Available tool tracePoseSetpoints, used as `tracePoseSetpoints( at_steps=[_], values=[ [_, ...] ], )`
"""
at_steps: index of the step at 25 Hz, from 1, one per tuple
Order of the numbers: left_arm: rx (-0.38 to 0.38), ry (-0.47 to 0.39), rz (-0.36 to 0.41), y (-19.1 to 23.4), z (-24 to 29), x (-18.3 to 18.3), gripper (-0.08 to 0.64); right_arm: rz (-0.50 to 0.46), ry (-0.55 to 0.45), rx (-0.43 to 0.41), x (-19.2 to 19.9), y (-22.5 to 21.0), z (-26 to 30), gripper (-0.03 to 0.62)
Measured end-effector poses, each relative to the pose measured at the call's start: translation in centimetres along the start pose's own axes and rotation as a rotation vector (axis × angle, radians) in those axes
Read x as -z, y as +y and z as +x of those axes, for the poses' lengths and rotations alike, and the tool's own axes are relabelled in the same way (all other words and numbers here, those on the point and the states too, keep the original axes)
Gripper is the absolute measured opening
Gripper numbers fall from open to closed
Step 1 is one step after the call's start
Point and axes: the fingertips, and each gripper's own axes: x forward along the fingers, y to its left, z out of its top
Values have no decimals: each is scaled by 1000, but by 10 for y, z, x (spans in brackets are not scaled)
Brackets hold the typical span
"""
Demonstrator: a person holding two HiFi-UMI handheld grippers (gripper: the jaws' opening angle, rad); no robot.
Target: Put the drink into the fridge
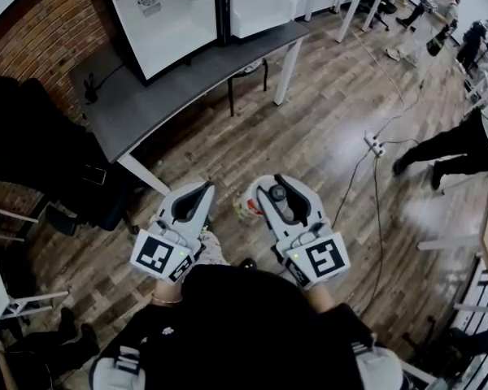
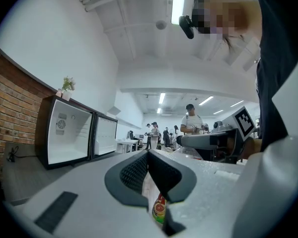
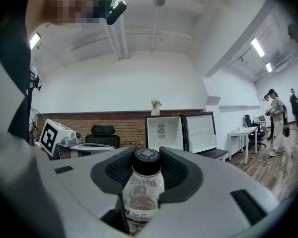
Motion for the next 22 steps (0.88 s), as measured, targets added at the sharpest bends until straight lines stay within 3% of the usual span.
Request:
tracePoseSetpoints(
  at_steps=[12,22],
  values=[
    [118,-49,8,76,69,-17,-2,-21,5,102,-12,-40,74,144],
    [158,-38,-9,137,112,-6,-2,-22,26,145,-8,-67,136,144]
  ],
)
